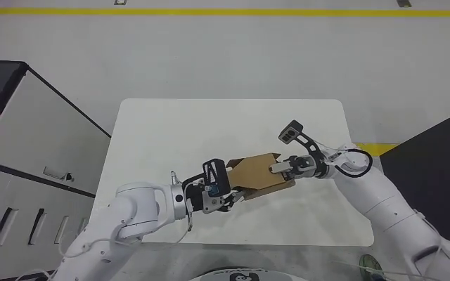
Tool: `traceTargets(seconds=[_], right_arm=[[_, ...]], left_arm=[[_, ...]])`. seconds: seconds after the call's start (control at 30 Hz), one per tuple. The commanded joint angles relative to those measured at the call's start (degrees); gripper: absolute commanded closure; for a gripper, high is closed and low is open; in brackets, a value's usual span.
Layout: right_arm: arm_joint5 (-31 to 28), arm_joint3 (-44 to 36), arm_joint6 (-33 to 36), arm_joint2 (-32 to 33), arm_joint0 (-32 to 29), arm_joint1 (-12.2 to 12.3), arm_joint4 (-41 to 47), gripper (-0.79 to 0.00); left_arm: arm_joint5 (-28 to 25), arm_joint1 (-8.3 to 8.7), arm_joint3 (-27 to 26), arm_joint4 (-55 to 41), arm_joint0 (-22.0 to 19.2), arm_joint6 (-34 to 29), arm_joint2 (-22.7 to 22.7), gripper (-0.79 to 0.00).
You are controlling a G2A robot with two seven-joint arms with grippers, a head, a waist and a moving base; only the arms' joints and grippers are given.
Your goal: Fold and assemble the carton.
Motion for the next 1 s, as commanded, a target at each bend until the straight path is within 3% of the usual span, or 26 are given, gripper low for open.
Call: traceTargets(seconds=[0.0,0.27,0.97], right_arm=[[0.0,0.1,0.0,-0.2,0.2,-0.1,-0.2,0.000],[0.0,0.9,0.0,-0.4,0.4,-0.2,-0.5,0.000],[0.0,5.2,0.0,3.8,-1.2,-0.7,4.2,0.000]], left_arm=[[0.0,-0.01,0.0,0.0,-0.2,-0.2,0.3,0.000],[0.4,0.01,0.3,-0.2,-0.7,-0.2,0.6,0.000],[0.6,1.10,-2.0,-2.4,3.6,2.5,-7.0,0.000]])
